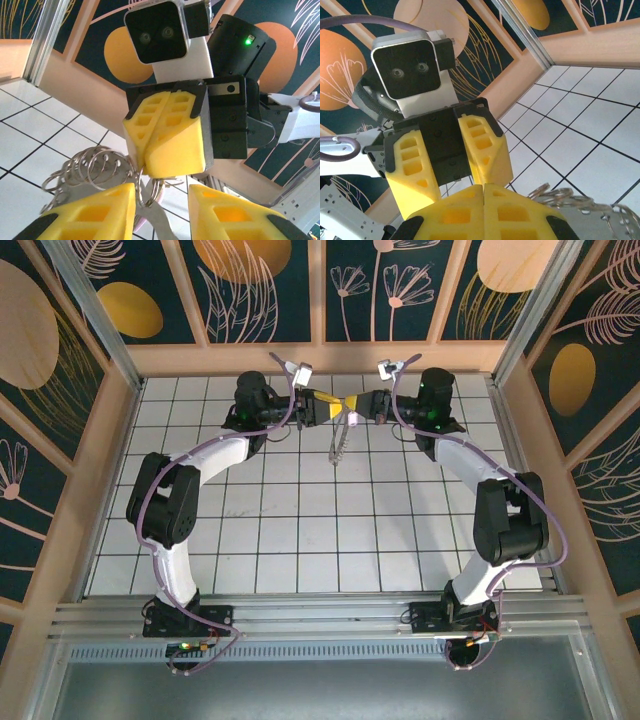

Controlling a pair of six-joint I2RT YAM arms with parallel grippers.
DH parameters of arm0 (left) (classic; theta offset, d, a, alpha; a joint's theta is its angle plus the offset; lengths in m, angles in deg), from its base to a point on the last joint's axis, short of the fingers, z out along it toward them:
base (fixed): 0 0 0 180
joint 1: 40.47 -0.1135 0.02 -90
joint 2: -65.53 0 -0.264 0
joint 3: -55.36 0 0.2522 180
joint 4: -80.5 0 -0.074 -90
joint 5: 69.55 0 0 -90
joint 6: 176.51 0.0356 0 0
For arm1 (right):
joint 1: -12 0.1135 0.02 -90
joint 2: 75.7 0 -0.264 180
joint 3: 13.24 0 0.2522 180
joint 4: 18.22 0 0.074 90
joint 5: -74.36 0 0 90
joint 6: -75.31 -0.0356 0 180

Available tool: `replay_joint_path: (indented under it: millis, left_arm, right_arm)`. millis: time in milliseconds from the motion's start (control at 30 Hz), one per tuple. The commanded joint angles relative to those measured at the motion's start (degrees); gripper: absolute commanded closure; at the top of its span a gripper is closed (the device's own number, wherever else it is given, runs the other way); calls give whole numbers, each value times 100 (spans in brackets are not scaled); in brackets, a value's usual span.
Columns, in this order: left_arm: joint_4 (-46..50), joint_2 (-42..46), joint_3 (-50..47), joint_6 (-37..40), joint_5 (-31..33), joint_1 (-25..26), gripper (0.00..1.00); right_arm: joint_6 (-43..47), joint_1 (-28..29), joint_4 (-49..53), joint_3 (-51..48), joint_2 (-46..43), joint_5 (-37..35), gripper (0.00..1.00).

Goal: Put the keys on the keyring

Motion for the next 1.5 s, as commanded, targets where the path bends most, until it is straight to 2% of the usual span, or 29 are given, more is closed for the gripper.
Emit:
replay_joint_path:
  millis: [0, 200, 400, 600, 633, 733, 900, 1000, 1067, 1267, 1467]
  left_arm:
    - [-316, -124, 167, -100, -126, 67, 68]
    - [-350, -191, 174, -106, -139, 124, 70]
    - [-539, -220, 178, -216, -97, 159, 77]
    - [-739, -205, 118, -302, 32, 159, 77]
    - [-773, -189, 104, -323, 52, 159, 80]
    - [-939, -187, 58, -401, 114, 159, 100]
    - [-1221, -186, -36, -568, 183, 159, 100]
    - [-1386, -157, -108, -702, 281, 159, 100]
    - [-1503, -135, -169, -783, 352, 159, 100]
    - [-1801, -74, -303, -1061, 502, 157, 100]
    - [-1749, 32, -401, -1055, 608, 159, 100]
  right_arm:
    - [-38, 40, -409, 25, 64, 148, 100]
    - [-93, 57, -505, -15, 73, 148, 100]
    - [-75, 83, -499, -42, 78, 148, 100]
    - [-7, 82, -428, -93, 54, 132, 100]
    - [11, 76, -404, -91, 47, 130, 100]
    - [45, 76, -375, -112, 42, 138, 100]
    - [5, 57, -432, -221, -47, 93, 100]
    - [-159, -32, -713, -468, -210, -9, 78]
    - [-303, -90, -983, -702, -356, -77, 72]
    - [-632, -111, -1629, -1374, -742, -333, 71]
    - [-649, -117, -1919, -2075, -1366, -1308, 68]
